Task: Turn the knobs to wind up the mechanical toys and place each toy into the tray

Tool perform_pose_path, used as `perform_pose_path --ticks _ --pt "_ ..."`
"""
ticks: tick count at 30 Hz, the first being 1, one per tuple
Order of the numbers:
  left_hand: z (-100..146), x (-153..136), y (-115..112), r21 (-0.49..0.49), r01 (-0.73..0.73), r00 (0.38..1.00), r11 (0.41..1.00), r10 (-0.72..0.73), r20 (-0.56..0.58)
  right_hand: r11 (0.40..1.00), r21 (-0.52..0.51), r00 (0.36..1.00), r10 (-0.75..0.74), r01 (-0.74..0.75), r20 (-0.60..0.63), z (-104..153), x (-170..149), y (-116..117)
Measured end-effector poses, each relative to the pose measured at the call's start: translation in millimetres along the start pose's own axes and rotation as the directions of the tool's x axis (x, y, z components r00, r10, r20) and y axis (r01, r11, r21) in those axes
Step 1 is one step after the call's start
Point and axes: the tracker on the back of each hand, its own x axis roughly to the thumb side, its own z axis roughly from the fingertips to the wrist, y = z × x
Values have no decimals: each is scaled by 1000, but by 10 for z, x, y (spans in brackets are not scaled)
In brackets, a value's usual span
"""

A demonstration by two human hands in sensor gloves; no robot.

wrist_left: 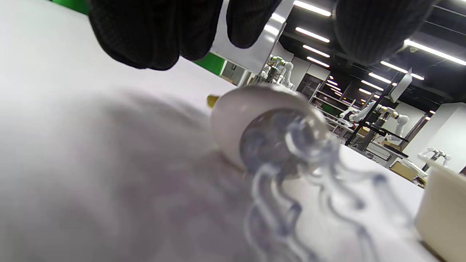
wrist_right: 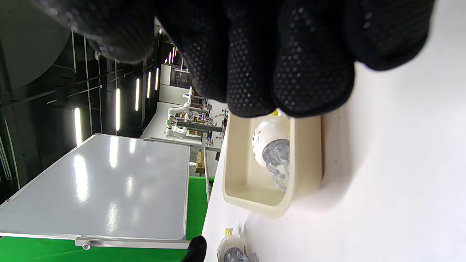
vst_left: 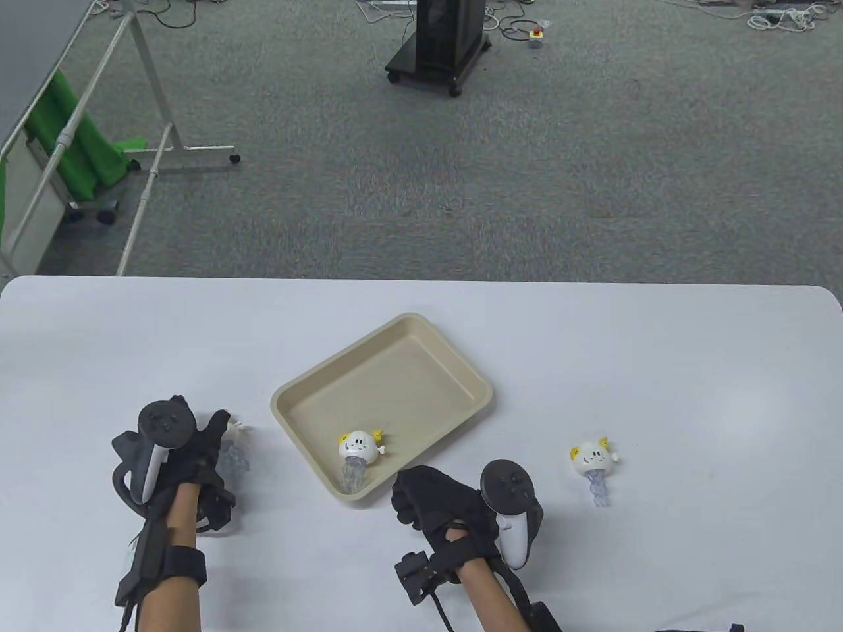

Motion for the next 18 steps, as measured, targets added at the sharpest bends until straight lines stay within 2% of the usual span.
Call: perform_pose_path --ticks 6,13,18 --pt "-33 -55 -142 -34 -73 997 997 72 -41 1000 2 1000 2 -2 -2 -2 -2 8" --pt "-70 -9 -206 -47 -11 996 999 6 -94 1000 1 1000 -1 1 -5 -3 -2 3" --pt "-68 26 -221 -59 4 996 998 -9 -87 1000 2 1000 -3 3 -8 -5 -6 1"
